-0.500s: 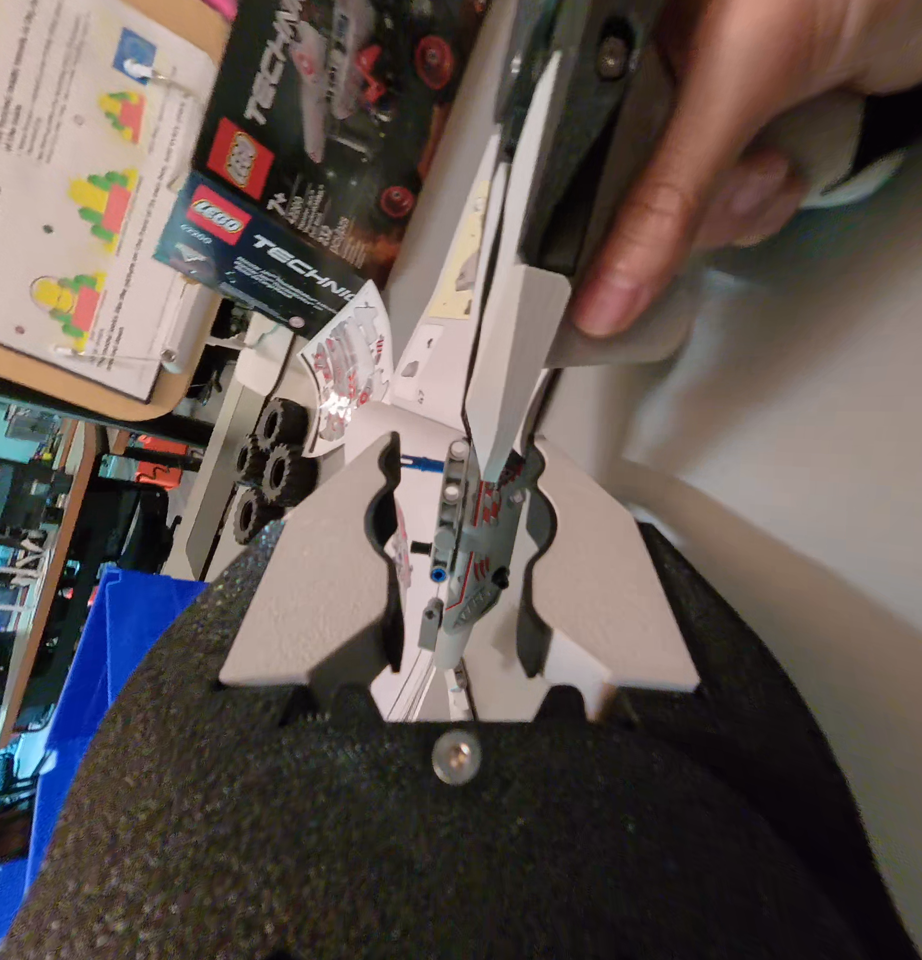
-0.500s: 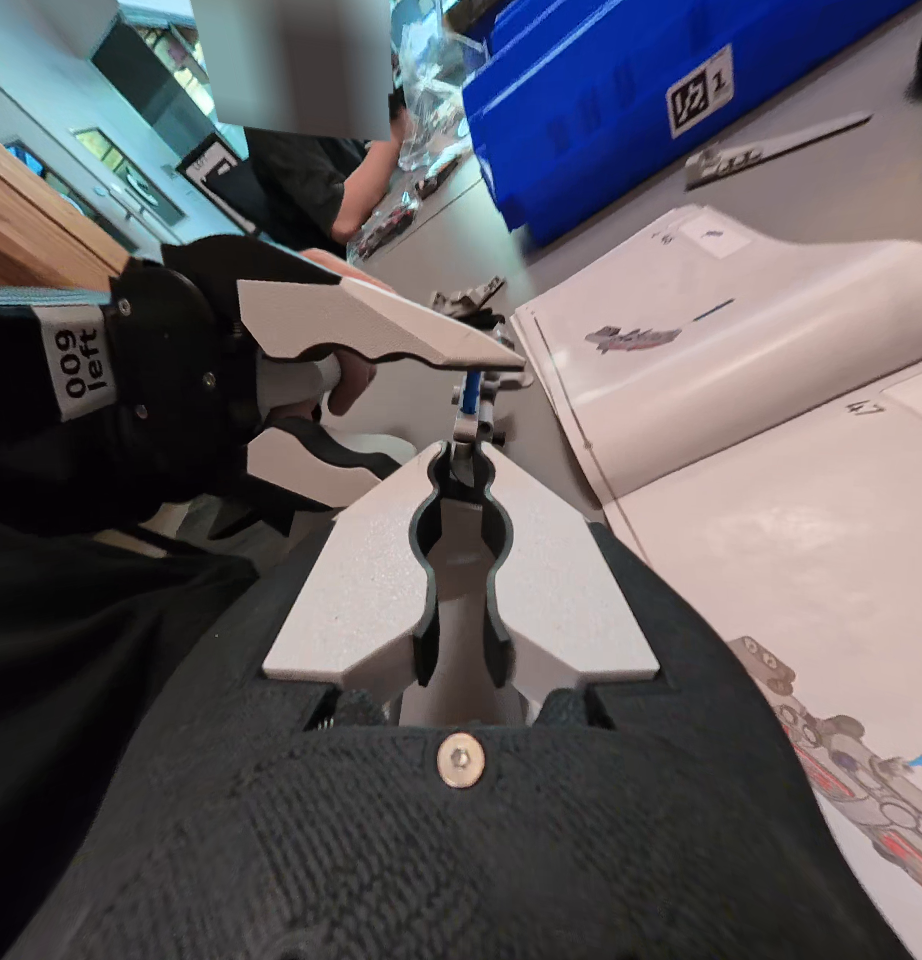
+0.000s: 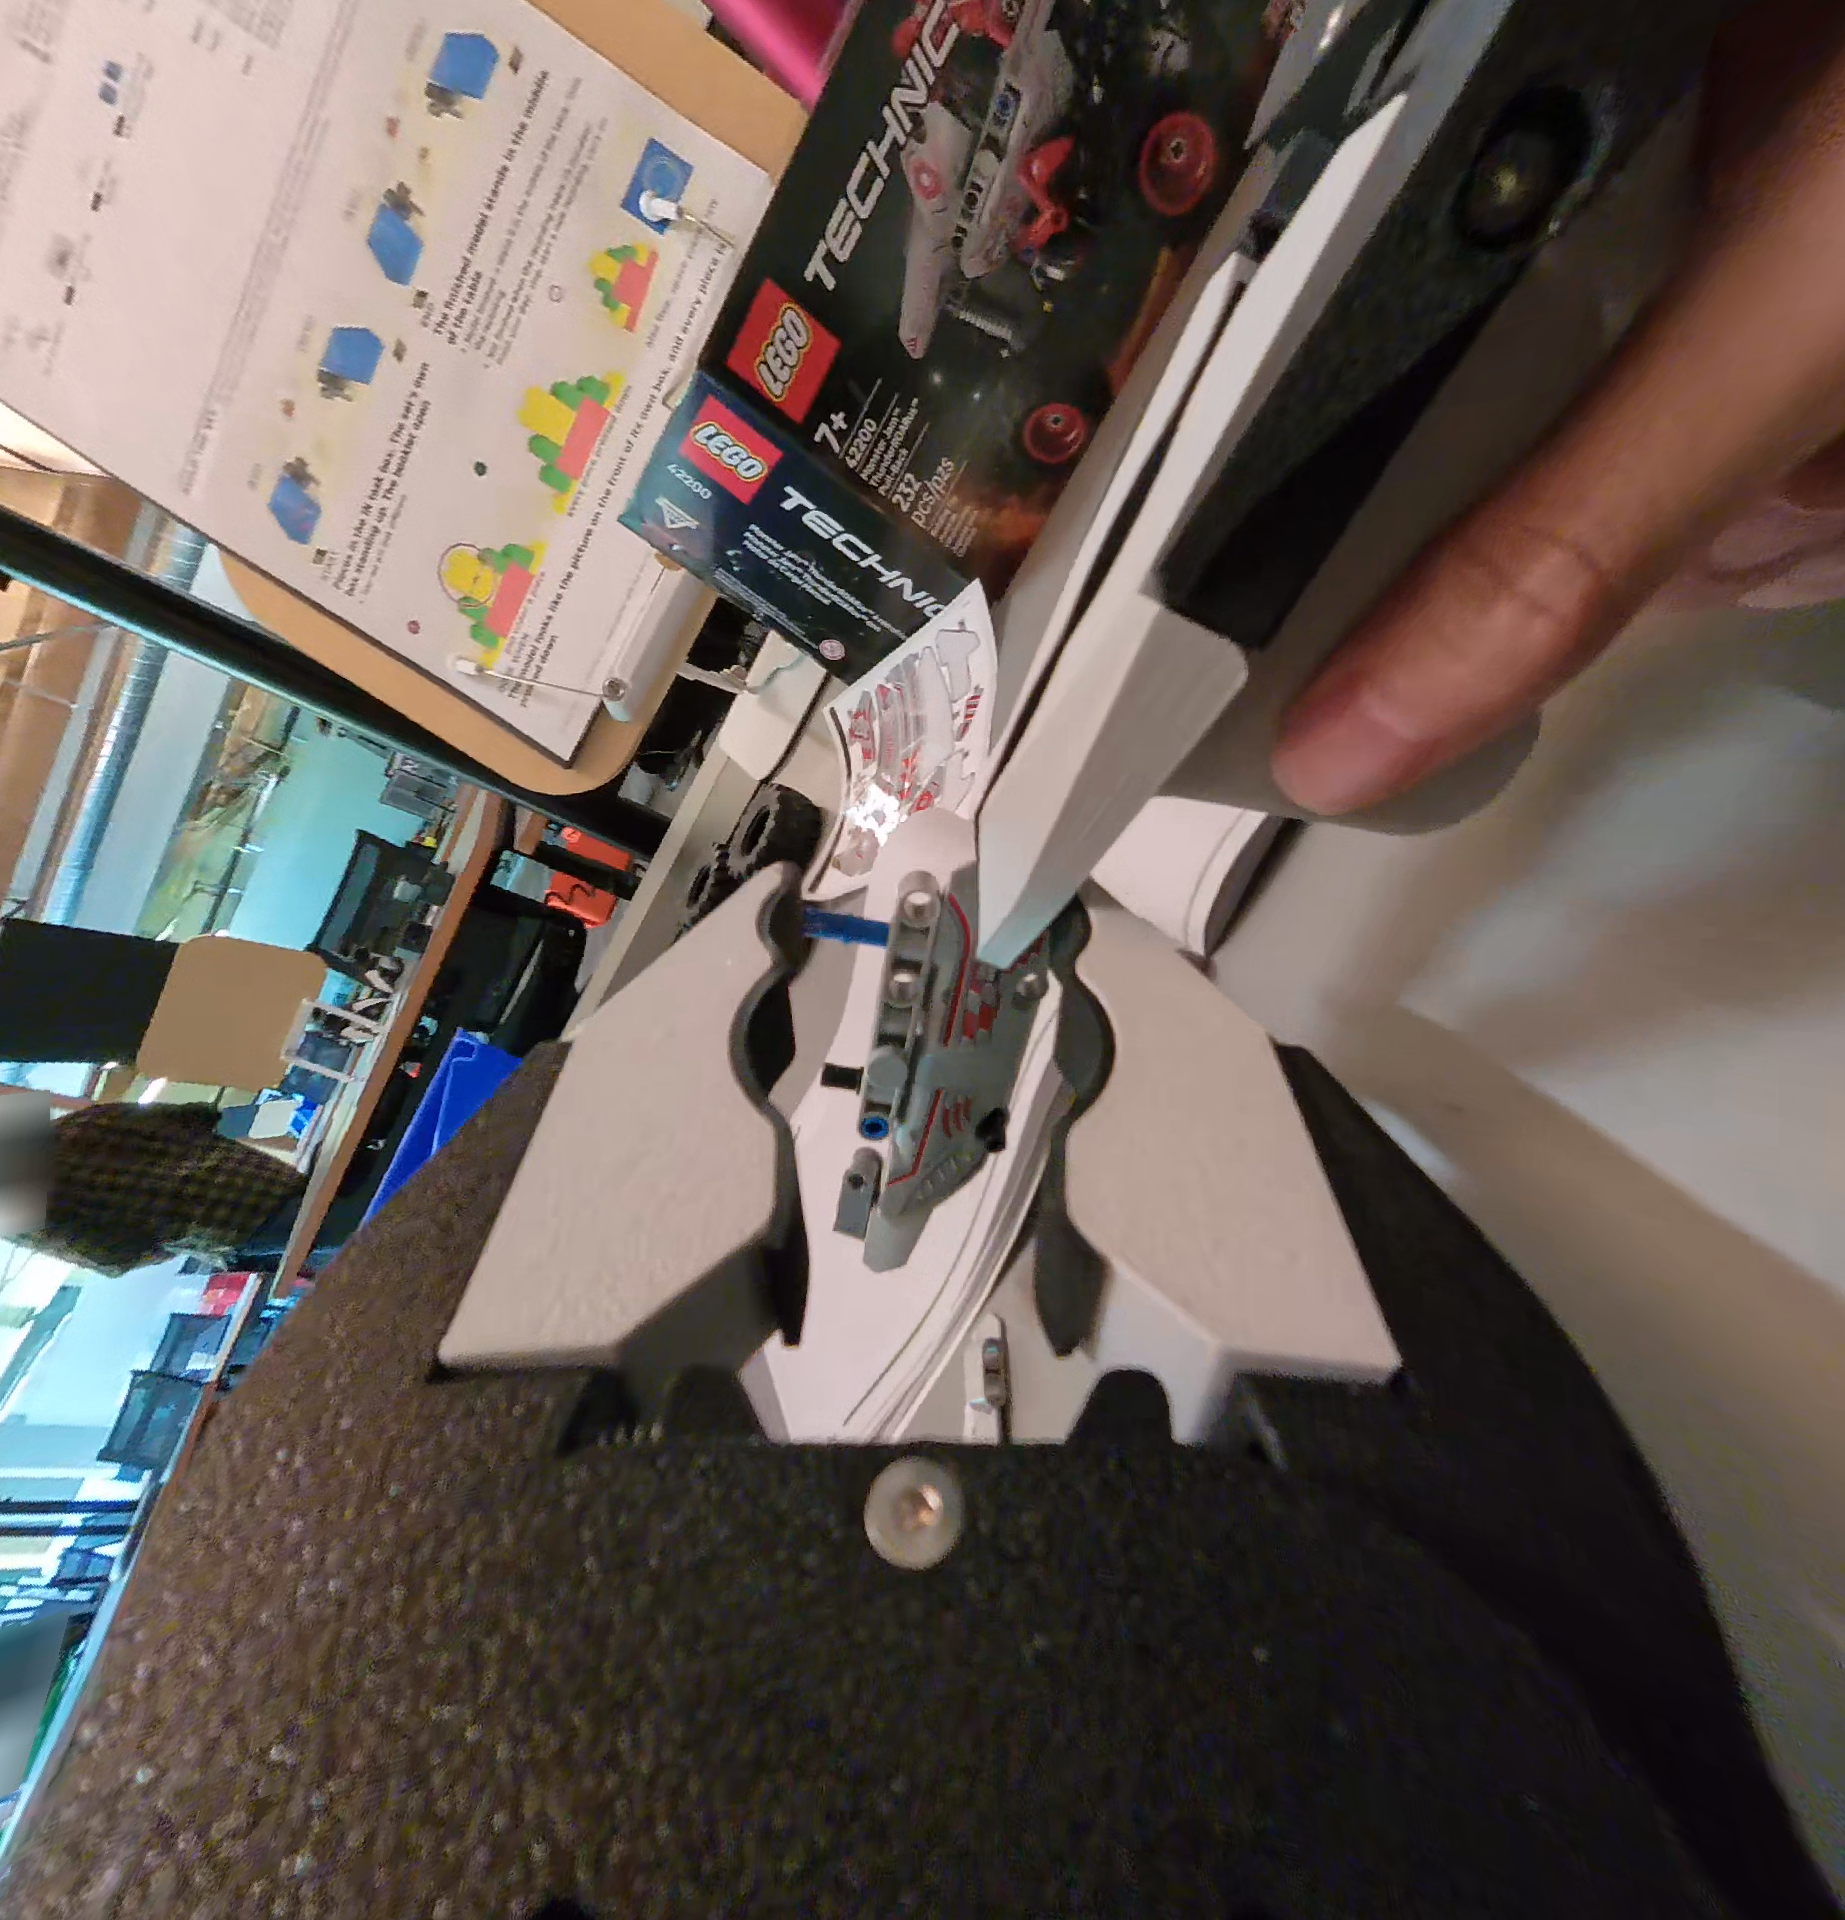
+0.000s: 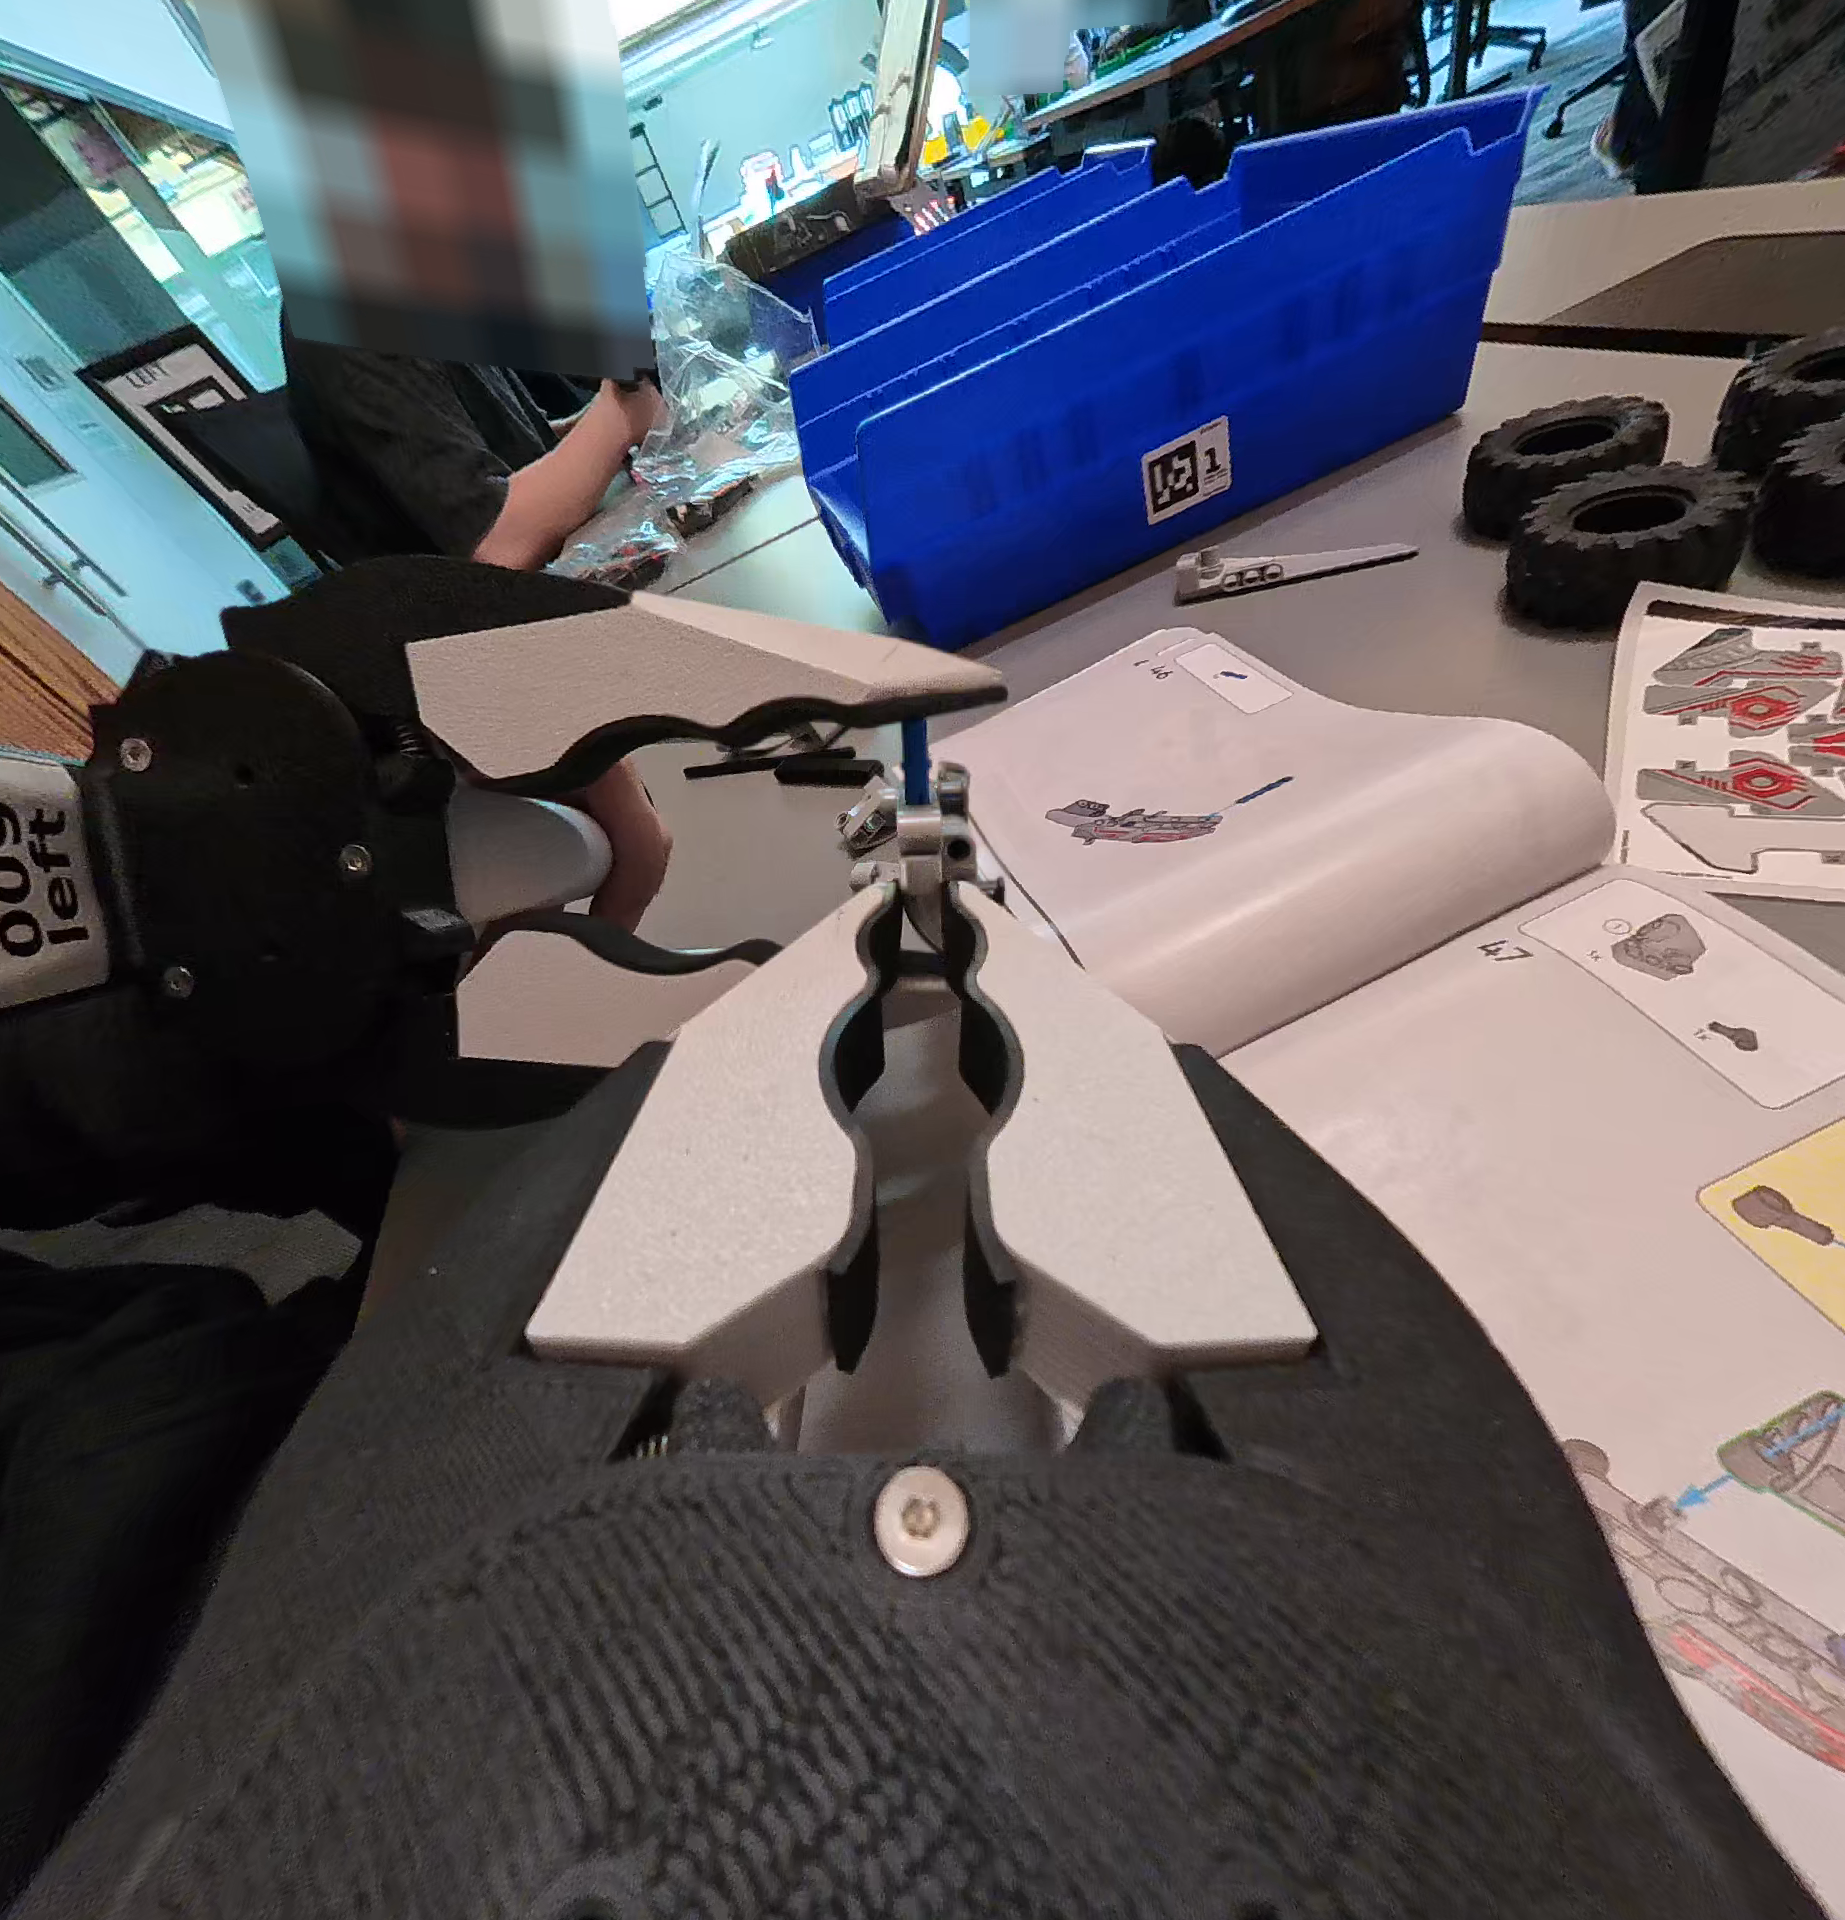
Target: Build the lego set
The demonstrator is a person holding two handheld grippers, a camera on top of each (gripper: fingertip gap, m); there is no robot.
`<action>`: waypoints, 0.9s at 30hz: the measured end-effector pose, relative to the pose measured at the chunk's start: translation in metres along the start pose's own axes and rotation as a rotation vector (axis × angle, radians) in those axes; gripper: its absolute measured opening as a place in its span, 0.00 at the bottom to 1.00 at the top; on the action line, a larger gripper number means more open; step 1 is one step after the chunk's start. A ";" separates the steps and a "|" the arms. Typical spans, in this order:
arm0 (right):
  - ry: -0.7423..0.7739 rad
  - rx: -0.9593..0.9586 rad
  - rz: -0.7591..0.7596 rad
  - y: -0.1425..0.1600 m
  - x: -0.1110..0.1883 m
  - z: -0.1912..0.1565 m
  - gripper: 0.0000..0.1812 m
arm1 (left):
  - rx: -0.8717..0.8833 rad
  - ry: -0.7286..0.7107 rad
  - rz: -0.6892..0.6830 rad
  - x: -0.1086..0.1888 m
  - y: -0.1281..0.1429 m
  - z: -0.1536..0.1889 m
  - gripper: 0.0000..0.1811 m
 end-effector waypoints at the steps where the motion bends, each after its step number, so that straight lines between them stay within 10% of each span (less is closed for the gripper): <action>1: 0.003 0.006 -0.001 0.000 0.000 0.000 0.03 | 0.001 -0.002 0.004 0.000 0.000 0.000 0.25; 18: 0.163 0.277 0.049 -0.011 0.002 -0.005 0.03 | 0.092 -0.008 -0.023 -0.003 -0.002 -0.007 0.26; 27: 0.075 0.101 0.016 -0.004 0.001 -0.001 0.03 | 0.057 0.054 0.019 -0.003 0.003 -0.001 0.26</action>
Point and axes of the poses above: each gripper's, where its closed fingertips meet, x back along the fingers, y out of its underside, z = x × y across the jaws, the point moved 3 cm from there along x, back along the fingers, and after that the axes turned 8 degrees about -y, right-handed, at the moved point
